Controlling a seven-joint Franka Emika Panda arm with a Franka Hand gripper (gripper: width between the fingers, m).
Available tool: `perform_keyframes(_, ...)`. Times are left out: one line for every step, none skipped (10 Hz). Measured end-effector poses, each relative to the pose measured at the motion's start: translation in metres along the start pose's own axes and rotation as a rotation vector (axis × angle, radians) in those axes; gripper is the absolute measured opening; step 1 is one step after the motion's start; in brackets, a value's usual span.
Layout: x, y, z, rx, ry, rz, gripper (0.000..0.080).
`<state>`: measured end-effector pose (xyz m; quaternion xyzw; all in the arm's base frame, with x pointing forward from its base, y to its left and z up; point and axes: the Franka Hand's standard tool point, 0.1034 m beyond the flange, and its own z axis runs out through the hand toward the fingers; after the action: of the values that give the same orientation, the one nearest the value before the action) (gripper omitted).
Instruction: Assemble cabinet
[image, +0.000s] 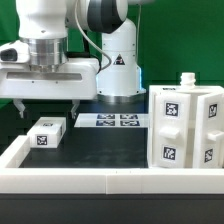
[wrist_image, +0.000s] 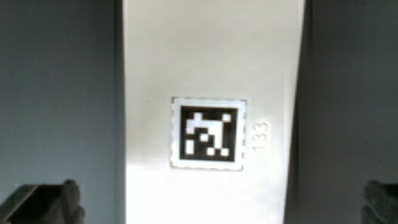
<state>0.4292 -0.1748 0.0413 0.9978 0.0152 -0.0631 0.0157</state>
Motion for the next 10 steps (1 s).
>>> perform_keyframes(-0.002,0.001,0.004,0.001,-0.008,-0.011,0.0797)
perform_keyframes(-0.002,0.000,0.005,0.001,-0.010,-0.014,0.0797)
perform_keyframes(-0.004,-0.001,0.008,0.002,-0.017,-0.016,0.0797)
perform_keyframes(-0.005,-0.001,0.012,0.001,-0.021,-0.020,0.0797)
perform_keyframes(-0.006,-0.001,0.015,-0.001,-0.023,-0.021,0.0797)
perform_keyframes(-0.008,-0.001,0.020,-0.003,-0.028,-0.022,0.0797)
perform_keyframes(-0.010,-0.001,0.022,-0.002,-0.032,-0.023,0.0797)
perform_keyframes(-0.011,-0.001,0.025,-0.002,-0.039,-0.024,0.0797)
perform_keyframes(-0.011,-0.002,0.025,-0.002,-0.039,-0.026,0.0797)
perform_keyframes(-0.011,-0.003,0.025,-0.001,-0.040,-0.027,0.0674)
